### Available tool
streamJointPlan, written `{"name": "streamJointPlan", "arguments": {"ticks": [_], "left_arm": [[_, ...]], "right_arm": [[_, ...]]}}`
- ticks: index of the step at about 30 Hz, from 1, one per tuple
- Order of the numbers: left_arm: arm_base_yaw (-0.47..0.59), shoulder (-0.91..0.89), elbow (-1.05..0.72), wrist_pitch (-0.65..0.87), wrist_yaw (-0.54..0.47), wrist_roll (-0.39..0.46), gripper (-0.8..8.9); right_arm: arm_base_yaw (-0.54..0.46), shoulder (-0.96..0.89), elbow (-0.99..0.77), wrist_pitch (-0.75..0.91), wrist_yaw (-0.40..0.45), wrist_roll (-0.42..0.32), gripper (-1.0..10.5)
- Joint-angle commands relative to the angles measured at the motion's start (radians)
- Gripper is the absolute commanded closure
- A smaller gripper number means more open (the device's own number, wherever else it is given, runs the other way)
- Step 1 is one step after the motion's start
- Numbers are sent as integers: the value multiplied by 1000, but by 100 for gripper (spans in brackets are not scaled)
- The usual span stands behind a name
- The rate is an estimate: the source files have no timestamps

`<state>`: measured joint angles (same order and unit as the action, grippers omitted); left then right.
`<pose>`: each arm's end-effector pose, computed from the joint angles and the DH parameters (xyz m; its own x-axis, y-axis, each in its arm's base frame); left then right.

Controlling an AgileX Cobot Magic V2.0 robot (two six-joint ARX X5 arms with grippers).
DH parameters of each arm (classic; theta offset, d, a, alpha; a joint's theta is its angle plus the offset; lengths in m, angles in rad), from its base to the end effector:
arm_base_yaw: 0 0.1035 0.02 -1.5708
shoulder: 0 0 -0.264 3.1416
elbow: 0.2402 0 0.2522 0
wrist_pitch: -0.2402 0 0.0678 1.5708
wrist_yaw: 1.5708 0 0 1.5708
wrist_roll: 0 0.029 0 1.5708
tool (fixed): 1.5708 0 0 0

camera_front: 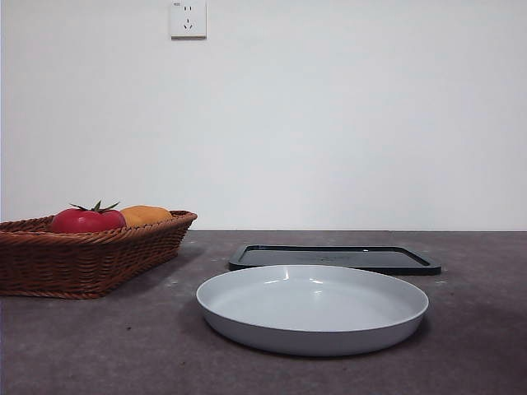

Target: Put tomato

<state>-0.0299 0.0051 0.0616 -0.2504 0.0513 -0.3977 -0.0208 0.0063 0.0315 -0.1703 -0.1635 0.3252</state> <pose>0.0920 -0.0042 0.1599 0.9780 -0.0805 -0.1924 -0.0007 0.9212 -0.3891 0.0949 0.0027 0.1574 0.9795 0.1424 -0.1427 -0.0870 0.9370 0.3384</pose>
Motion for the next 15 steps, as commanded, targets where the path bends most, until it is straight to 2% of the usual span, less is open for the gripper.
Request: {"name": "streamJointPlan", "arguments": {"ticks": [1, 9, 15], "left_arm": [[2, 1, 45, 2, 13, -65, 804], [2, 69, 209, -100, 38, -82, 803], [2, 197, 377, -204, 134, -11, 803]], "right_arm": [[-1, 0, 62, -6, -8, 42, 940], [-1, 98, 253, -106, -59, 41, 940], [-1, 227, 454, -233, -138, -13, 940]]}}
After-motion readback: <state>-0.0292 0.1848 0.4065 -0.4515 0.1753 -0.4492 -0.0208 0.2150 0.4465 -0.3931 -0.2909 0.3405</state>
